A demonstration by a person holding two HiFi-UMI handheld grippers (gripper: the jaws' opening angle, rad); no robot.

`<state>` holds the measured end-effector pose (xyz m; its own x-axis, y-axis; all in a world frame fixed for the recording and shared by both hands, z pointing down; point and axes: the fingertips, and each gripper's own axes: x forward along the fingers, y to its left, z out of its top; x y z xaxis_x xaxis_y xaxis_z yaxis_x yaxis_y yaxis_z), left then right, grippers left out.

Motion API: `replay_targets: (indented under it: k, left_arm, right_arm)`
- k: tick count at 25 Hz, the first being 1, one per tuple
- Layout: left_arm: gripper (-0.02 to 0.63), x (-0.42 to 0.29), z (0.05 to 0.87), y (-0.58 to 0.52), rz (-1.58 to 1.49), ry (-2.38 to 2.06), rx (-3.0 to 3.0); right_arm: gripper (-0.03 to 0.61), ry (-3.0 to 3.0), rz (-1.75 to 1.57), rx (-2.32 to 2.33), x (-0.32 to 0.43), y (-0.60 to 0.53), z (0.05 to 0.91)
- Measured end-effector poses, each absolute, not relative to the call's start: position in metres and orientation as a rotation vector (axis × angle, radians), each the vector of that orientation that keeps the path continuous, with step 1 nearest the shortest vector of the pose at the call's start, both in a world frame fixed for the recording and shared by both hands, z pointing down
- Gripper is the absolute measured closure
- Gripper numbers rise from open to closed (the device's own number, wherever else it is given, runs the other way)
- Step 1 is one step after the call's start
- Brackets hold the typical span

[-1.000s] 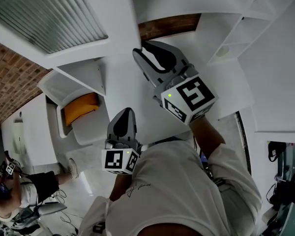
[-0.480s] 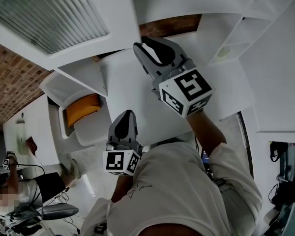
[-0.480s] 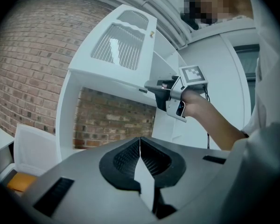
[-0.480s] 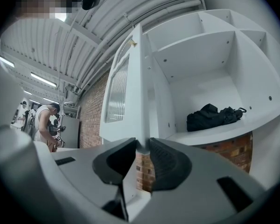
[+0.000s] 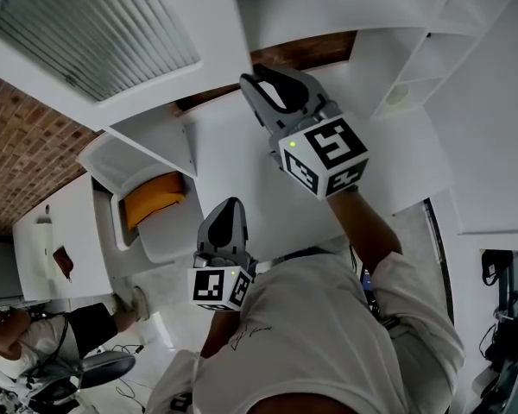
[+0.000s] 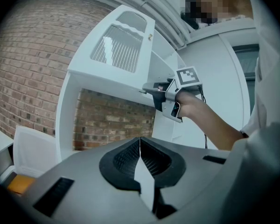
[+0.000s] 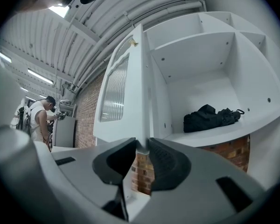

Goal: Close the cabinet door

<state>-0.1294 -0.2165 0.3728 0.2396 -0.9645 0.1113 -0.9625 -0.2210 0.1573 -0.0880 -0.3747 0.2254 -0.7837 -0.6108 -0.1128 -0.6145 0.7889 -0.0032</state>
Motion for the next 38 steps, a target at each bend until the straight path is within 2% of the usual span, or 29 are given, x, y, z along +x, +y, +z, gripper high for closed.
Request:
replay_targets:
  k: [38]
  left_arm:
    - [0.596,-0.148,0.373,-0.223,-0.032,-1.852,2.267]
  right_arm:
    - [0.506,2.819,0.079,-1.073,-0.101,-0.415,0.226]
